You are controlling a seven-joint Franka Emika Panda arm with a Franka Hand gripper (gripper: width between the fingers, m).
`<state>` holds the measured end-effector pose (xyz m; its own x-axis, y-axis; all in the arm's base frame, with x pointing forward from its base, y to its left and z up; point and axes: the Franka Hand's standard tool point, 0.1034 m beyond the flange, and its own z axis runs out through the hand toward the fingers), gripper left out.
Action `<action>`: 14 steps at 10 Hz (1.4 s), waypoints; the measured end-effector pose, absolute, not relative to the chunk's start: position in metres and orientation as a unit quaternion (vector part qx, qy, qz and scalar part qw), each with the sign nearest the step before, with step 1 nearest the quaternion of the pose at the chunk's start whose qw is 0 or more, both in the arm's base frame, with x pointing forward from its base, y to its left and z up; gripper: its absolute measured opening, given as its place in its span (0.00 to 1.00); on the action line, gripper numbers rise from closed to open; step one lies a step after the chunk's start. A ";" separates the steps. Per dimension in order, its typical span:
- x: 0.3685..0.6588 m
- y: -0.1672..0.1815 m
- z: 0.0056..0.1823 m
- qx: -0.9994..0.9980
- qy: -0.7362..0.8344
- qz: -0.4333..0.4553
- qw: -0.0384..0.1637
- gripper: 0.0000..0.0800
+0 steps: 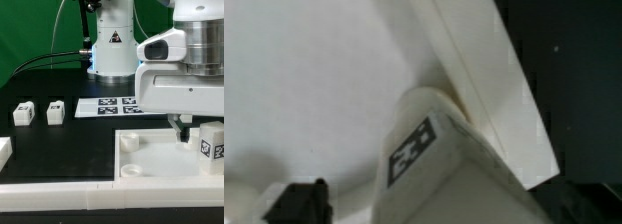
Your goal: Assemble one leg
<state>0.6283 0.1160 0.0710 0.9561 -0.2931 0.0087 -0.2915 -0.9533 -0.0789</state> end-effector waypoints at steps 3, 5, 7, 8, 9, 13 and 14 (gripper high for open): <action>0.630 0.119 0.072 -0.999 -0.032 -0.026 0.020 0.81; 0.630 0.118 0.071 -0.987 -0.155 -0.028 0.011 0.81; 0.630 0.116 0.071 -0.982 -0.186 -0.027 0.010 0.81; 0.630 0.116 0.071 -0.982 -0.185 -0.027 0.010 0.81; 0.630 0.116 0.071 -0.982 -0.185 -0.027 0.010 0.66; 0.630 0.116 0.070 -0.983 -0.183 -0.026 0.010 0.36; 0.630 0.116 0.070 -0.985 -0.173 -0.026 0.011 0.36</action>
Offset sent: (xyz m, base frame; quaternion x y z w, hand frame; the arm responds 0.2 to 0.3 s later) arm 0.0011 0.0032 0.0013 -0.0238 0.0127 -0.2154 0.9762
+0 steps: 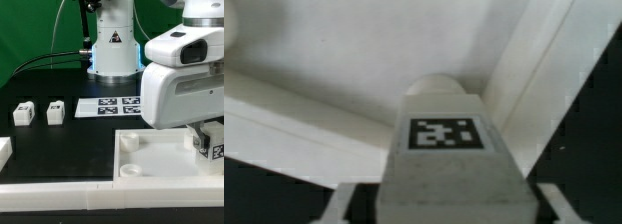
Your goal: Assemble one leg
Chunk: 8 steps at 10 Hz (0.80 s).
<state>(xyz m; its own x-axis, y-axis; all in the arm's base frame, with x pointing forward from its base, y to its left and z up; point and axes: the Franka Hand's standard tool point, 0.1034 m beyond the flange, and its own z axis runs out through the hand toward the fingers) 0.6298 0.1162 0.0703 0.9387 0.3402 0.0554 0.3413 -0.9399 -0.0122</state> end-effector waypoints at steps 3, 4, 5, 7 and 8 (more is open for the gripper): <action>0.630 0.117 0.071 -0.996 -0.081 -0.030 0.016 0.36; 0.629 0.117 0.071 -0.999 -0.011 -0.032 0.019 0.36; 0.628 0.116 0.070 -0.997 0.068 -0.032 0.021 0.36; 0.627 0.114 0.069 -0.980 0.194 -0.028 0.029 0.36; 0.628 0.112 0.069 -0.960 0.277 -0.023 0.036 0.36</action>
Offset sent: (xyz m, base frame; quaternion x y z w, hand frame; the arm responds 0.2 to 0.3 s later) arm -0.0074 -0.0033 0.0073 -0.0197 0.0272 0.2591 0.9653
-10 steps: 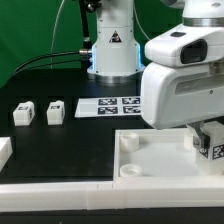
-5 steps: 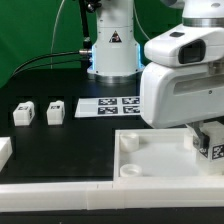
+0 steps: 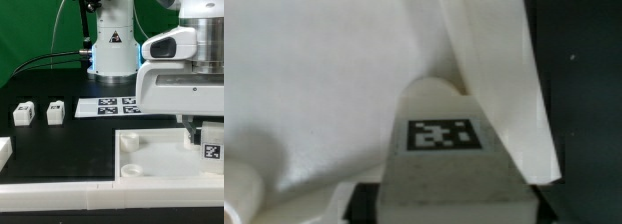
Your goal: Assemble one leg
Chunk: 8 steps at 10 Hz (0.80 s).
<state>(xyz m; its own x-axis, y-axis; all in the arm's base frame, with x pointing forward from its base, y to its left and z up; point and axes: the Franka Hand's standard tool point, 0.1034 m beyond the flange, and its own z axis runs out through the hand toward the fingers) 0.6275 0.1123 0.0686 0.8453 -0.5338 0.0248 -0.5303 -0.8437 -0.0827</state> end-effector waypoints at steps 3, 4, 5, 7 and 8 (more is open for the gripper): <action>0.627 0.111 0.068 -0.905 0.422 -0.011 0.047 0.36; 0.626 0.112 0.068 -0.886 0.462 -0.008 0.049 0.36; 0.625 0.112 0.067 -0.851 0.523 -0.003 0.052 0.36; 0.625 0.113 0.067 -0.789 0.611 0.006 0.055 0.36; 0.625 0.113 0.067 -0.772 0.634 0.008 0.056 0.36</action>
Offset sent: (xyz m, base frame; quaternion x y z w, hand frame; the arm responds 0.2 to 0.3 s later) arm -0.0046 0.0012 0.0008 -0.0006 -0.0017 0.2352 0.9719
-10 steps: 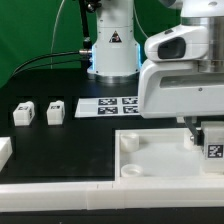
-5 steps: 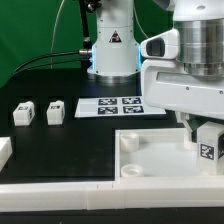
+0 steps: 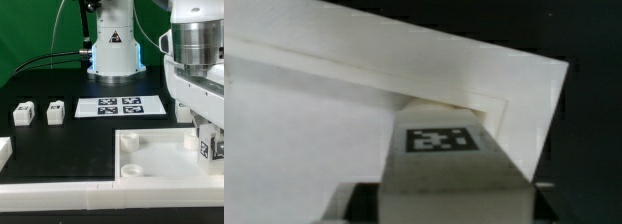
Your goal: Assemble one leg
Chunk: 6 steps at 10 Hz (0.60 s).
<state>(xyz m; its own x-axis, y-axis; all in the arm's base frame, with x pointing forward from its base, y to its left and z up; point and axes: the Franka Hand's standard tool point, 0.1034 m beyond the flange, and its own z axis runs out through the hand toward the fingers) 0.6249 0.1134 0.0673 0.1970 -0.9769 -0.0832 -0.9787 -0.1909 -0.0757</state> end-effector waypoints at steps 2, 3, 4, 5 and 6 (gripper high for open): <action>0.625 0.114 0.067 -0.781 0.622 0.008 0.056 0.50; 0.624 0.114 0.066 -0.790 0.611 0.008 0.057 0.50; 0.624 0.116 0.066 -0.792 0.608 0.008 0.056 0.75; 0.624 0.118 0.066 -0.811 0.582 0.007 0.056 0.75; 0.624 0.118 0.066 -0.856 0.514 0.002 0.056 0.80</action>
Offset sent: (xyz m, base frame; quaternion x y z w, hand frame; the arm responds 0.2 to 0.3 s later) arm 0.0000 0.0000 0.0000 0.0000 0.0000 0.0000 1.0000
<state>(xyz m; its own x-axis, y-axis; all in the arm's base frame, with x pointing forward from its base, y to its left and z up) 0.6238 0.1183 0.0664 0.4711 -0.8799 -0.0619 -0.8805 -0.4648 -0.0934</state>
